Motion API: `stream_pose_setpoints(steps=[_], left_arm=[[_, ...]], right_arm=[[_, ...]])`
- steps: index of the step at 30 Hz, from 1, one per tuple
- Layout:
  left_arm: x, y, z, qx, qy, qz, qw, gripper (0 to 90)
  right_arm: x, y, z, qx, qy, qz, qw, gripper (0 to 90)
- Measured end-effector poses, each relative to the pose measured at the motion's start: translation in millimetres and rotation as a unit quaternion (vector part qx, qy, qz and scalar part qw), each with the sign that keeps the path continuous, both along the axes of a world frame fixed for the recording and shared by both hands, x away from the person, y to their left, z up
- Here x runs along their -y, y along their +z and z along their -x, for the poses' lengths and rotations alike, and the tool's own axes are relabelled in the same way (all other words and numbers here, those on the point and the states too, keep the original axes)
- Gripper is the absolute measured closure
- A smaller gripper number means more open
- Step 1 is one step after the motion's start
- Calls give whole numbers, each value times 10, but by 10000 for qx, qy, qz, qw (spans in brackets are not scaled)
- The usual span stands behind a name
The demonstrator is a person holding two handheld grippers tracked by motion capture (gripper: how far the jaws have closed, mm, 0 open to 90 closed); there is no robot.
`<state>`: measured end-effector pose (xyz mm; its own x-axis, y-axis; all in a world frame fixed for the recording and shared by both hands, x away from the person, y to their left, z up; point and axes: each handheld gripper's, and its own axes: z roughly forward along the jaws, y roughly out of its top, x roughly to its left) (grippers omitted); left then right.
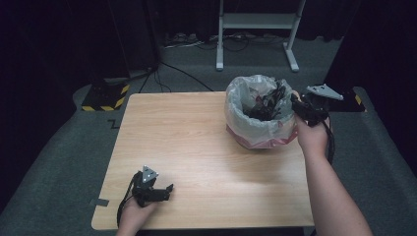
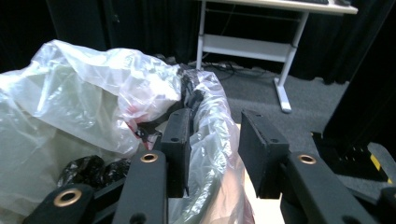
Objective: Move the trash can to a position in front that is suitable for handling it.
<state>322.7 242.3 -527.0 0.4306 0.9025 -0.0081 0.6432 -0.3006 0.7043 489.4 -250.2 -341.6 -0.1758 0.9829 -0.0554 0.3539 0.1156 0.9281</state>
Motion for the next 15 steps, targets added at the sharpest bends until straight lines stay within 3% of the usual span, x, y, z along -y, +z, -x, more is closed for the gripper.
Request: stream_pose_setpoints(steps=[4, 9, 15], left_arm=[[-6, -3, 7, 14, -30, 8, 10000, 80], [-6, -2, 6, 13, -36, 7, 10000, 80], [-3, -2, 0, 6, -52, -6, 10000, 75]], right_arm=[[7, -35, -64, -253, -48, -128, 9996, 654], [-22, -94, -104, -481, -60, -113, 9988, 656], [-1, -133, -94, -508, -91, -162, 9985, 665]])
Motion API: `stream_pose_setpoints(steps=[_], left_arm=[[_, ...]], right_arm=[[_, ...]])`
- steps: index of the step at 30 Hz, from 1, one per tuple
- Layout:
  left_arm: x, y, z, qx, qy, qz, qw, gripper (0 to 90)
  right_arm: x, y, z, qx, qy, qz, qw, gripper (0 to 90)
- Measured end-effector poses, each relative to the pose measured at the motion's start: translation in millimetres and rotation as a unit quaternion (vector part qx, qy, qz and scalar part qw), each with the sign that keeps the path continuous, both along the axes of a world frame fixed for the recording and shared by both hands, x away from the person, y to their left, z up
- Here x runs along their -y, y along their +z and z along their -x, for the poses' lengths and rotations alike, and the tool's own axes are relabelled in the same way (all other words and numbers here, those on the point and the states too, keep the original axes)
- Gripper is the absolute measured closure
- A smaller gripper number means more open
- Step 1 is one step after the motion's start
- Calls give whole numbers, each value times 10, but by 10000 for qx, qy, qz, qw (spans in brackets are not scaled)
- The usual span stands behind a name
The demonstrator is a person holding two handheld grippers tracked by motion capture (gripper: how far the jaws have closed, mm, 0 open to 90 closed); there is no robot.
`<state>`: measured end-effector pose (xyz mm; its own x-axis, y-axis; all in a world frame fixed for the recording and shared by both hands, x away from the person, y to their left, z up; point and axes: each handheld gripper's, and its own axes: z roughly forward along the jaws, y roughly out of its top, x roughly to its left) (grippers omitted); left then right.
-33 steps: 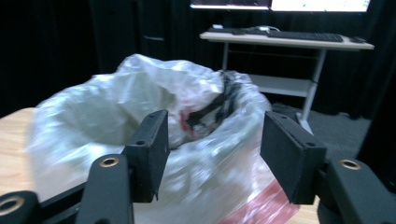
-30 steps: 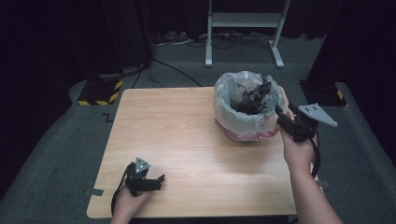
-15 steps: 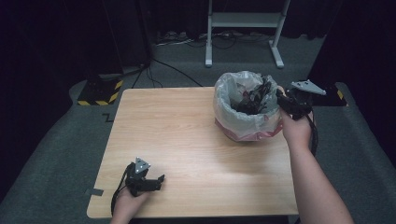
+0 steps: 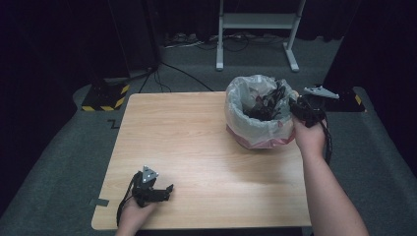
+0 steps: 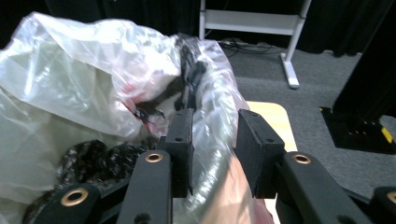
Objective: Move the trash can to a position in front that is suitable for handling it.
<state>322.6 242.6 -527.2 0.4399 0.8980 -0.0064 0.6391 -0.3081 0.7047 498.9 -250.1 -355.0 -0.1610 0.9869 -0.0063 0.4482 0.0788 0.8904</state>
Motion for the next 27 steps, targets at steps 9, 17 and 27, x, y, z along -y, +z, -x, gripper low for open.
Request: stream_pose_setpoints(steps=[9, 17, 27], left_arm=[[0, -4, 46, 27, 14, 10, 10000, 79], [2, -6, 47, 36, 26, 30, 10000, 80], [1, -4, 40, 40, 1, 13, 10000, 77]], right_arm=[[27, -61, -6, -115, 63, -153, 9998, 685], [-38, -45, 37, -216, 283, -176, 9992, 717], [-250, -61, 298, -61, 743, -120, 9971, 717]])
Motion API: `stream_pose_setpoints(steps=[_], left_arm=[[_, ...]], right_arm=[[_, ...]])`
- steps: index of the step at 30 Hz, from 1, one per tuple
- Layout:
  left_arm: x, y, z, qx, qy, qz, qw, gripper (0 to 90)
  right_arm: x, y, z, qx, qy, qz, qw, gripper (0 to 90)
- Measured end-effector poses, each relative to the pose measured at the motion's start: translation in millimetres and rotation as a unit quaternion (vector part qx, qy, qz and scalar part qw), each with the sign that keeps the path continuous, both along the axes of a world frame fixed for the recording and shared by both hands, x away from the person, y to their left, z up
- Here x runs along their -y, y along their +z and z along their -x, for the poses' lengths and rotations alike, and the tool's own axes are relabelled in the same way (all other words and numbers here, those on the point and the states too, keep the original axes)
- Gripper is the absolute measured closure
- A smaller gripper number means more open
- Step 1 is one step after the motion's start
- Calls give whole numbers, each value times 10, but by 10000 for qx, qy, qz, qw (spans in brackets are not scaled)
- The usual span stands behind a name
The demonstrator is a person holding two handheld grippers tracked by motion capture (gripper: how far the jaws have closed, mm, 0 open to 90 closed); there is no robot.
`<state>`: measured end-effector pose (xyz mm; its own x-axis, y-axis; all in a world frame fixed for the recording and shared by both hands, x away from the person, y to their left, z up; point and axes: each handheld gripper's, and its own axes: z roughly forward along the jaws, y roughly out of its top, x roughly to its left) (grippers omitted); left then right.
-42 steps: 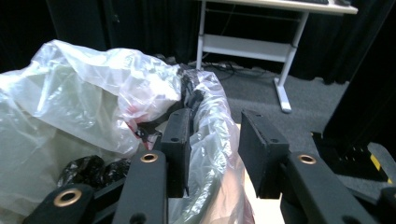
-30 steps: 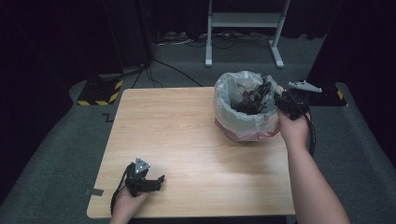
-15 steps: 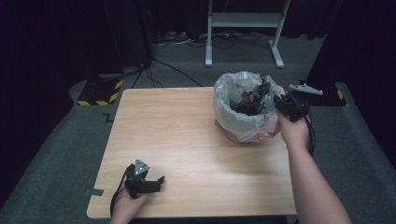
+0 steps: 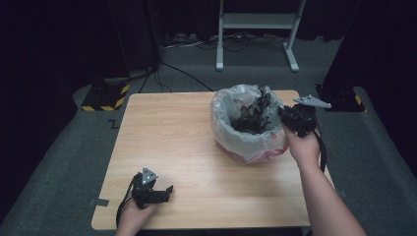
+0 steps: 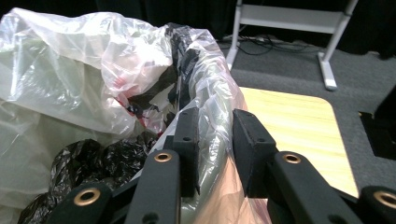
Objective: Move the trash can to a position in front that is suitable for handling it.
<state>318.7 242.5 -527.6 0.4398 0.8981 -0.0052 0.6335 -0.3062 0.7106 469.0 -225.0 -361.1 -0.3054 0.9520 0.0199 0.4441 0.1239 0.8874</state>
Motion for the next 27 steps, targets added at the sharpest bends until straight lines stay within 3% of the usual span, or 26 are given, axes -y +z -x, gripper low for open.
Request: stream_pose_setpoints(steps=[13, 20, 27], left_arm=[[3, 1, -5, -3, 5, -12, 10000, 76], [3, 0, -4, 0, 7, -9, 10000, 76], [5, -1, -4, 4, 14, -1, 10000, 76]], right_arm=[[-224, -44, 490, 319, 478, 12, 9983, 704], [-388, -57, 735, 525, 768, 190, 9955, 705], [-492, -82, 903, 619, 998, 95, 9930, 703]])
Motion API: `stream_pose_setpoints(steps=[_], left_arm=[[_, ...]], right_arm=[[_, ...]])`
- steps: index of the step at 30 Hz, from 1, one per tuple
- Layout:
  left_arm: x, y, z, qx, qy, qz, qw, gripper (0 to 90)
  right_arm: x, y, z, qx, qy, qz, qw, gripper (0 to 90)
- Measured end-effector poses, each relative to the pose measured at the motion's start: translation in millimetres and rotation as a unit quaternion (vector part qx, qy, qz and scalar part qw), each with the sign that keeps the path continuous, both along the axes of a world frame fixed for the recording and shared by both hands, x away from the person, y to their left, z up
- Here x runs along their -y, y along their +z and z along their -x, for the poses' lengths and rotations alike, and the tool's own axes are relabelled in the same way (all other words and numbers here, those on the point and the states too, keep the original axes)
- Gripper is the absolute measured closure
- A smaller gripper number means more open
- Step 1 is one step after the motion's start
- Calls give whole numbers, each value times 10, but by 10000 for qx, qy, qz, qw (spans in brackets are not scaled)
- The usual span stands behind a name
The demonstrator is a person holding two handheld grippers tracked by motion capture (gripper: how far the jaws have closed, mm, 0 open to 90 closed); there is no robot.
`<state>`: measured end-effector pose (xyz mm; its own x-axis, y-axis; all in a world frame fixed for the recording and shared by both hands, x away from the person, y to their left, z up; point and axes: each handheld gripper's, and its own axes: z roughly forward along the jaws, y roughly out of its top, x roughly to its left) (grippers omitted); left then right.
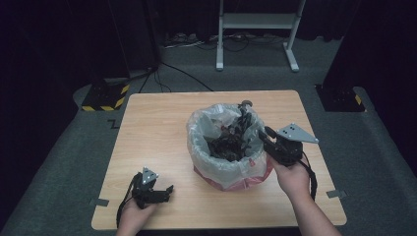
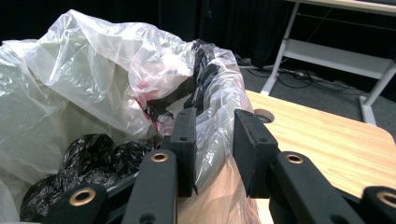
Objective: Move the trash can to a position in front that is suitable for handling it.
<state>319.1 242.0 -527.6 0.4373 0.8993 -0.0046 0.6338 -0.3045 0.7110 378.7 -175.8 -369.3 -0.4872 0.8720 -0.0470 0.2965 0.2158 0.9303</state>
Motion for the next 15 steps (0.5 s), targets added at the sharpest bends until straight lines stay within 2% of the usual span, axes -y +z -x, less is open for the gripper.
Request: stream_pose_setpoints(steps=[15], left_arm=[[-2, 2, 1, -10, -7, -7, 10000, 76]], right_arm=[[-206, -29, 238, 176, 294, 30, 9994, 695]])
